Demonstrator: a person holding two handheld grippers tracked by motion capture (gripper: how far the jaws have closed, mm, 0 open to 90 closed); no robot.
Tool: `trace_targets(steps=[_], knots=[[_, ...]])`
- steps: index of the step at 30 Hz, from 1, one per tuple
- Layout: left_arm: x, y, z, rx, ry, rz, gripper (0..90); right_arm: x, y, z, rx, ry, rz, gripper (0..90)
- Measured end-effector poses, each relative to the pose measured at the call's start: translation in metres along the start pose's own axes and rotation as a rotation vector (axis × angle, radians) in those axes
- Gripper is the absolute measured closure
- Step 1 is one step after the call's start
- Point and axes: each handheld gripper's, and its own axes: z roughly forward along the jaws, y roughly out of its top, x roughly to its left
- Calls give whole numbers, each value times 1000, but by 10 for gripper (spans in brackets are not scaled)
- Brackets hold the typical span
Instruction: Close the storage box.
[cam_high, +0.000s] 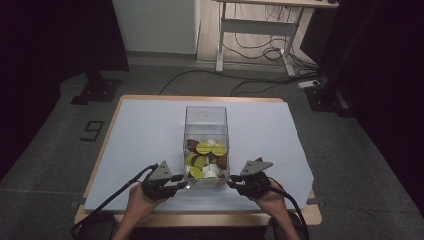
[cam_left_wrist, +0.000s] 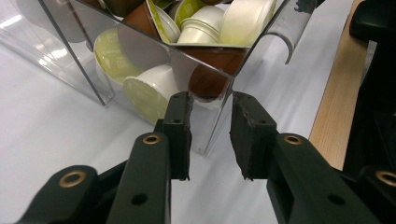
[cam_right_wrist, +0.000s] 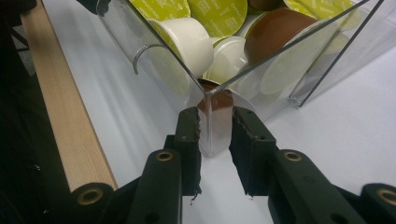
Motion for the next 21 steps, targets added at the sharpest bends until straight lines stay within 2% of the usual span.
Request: trace_targets(steps=[12, 21], knots=[[9, 3, 2, -13, 26, -46, 757, -4, 4, 6, -1, -35, 12, 769], [15, 4, 6, -15, 37, -52, 802, -8, 7, 10, 4, -71, 18, 805]])
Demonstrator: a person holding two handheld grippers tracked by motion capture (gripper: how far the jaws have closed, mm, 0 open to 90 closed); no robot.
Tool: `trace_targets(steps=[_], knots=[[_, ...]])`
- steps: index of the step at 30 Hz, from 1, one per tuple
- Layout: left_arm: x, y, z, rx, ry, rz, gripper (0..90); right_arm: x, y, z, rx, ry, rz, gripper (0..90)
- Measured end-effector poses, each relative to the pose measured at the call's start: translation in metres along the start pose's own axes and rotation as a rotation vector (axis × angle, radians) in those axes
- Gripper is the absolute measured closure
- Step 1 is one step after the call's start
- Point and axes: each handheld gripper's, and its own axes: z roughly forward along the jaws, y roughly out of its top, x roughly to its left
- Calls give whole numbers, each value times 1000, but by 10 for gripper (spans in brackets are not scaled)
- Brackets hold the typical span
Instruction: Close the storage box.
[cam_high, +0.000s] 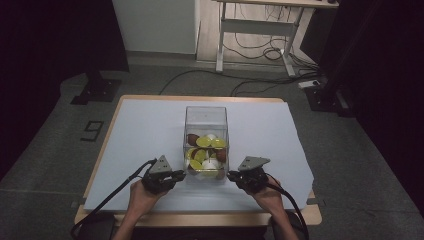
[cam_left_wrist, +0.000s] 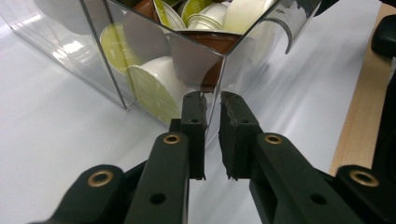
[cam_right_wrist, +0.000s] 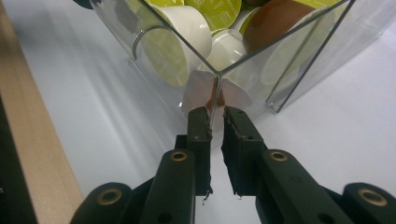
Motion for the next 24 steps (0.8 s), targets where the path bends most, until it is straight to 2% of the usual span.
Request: trace_targets(steps=[12, 24], knots=[[7, 3, 4, -6, 2, -16, 810, -3, 3, 4, 5, -23, 10, 811], [13, 8, 9, -5, 31, -12, 809, 1, 9, 6, -6, -4, -4, 811]])
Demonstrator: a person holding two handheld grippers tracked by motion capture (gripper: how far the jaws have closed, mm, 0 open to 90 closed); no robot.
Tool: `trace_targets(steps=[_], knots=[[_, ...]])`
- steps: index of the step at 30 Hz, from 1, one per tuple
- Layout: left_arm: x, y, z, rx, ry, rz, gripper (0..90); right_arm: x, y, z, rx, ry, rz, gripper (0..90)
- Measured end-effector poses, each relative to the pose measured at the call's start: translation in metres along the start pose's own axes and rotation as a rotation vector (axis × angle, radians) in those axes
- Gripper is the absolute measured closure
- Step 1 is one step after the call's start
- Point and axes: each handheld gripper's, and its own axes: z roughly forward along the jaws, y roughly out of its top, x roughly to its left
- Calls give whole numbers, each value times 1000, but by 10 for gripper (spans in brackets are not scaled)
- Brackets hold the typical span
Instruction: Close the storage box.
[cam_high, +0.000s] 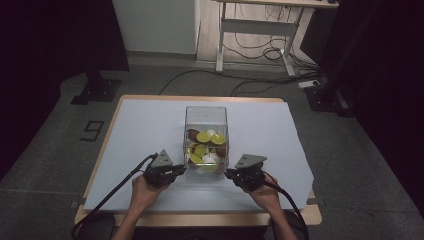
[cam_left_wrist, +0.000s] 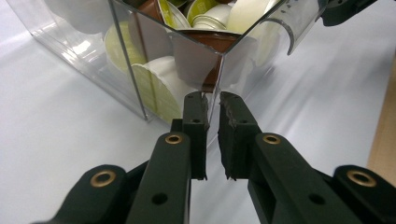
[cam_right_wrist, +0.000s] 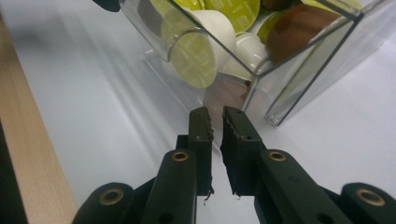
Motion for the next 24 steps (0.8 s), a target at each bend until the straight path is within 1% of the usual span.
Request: trace_targets(steps=[5, 7, 9, 10, 12, 14, 15, 17, 18, 22, 23, 24], knots=[[0, 1, 1, 1, 3, 2, 807, -1, 3, 5, -6, -14, -10, 825], [-1, 1, 0, -3, 4, 0, 808, -3, 4, 7, -11, -2, -10, 846], [-1, 1, -1, -4, -3, 0, 805, -3, 5, 8, -10, -4, -13, 852], [-3, 1, -3, -4, -7, 5, 802, -3, 5, 10, -9, -15, -24, 869], [-4, 1, -4, -5, -17, 7, 801, -4, 6, 12, -9, -5, -22, 882], [-5, 2, -4, -7, -35, 6, 797, -4, 6, 13, -8, -1, -21, 888], [-5, 2, -4, -7, -35, 6, 797, -4, 6, 13, -9, -1, -22, 889], [-8, 4, -1, 0, -43, 18, 797, -5, 6, 13, -9, 2, -23, 890], [-10, 5, 1, 4, -43, 31, 796, -5, 7, 14, -9, 0, -23, 890], [-10, 8, 5, 6, -24, 34, 792, -7, 7, 15, -11, -7, -19, 890], [-9, 9, 6, 5, -22, 30, 792, -7, 8, 15, -10, -7, -20, 890], [-7, 10, 7, 1, -30, 21, 796, -8, 8, 16, -7, -10, -20, 889]])
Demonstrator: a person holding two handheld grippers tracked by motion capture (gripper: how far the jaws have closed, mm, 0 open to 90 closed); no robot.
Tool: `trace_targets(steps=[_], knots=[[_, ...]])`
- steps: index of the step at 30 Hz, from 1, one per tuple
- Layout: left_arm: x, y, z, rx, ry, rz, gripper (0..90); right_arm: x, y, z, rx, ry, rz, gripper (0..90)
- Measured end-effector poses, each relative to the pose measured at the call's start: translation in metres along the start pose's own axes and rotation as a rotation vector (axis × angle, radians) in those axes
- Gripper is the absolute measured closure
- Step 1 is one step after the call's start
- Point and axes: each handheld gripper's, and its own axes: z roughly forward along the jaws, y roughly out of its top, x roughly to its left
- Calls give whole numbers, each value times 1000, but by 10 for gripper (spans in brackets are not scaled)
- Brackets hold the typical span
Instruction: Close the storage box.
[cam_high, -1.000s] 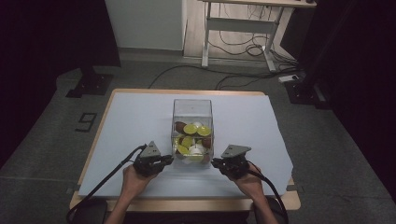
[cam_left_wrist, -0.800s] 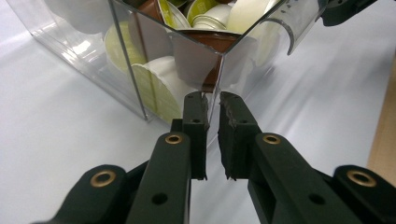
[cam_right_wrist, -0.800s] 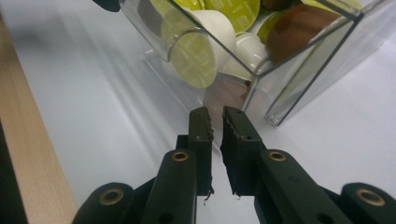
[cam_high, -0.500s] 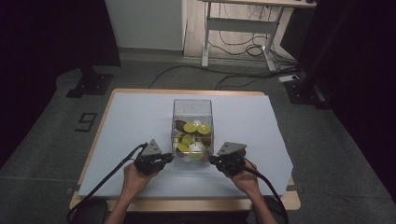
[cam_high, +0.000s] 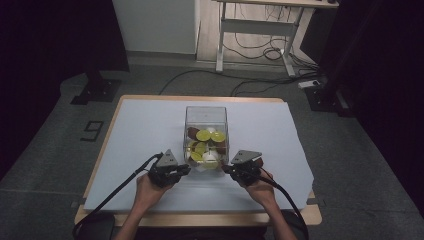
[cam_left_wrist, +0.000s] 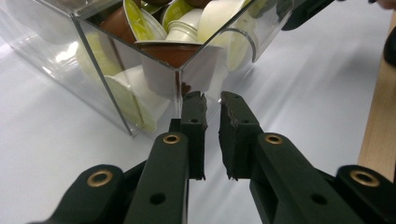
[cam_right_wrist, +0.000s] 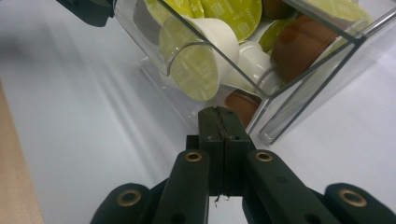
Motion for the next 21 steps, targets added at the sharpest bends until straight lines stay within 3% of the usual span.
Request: trace_targets(steps=[21], knots=[[15, 10, 11, -8, 30, -5, 846, -12, 6, 6, -3, -63, 28, 866]])
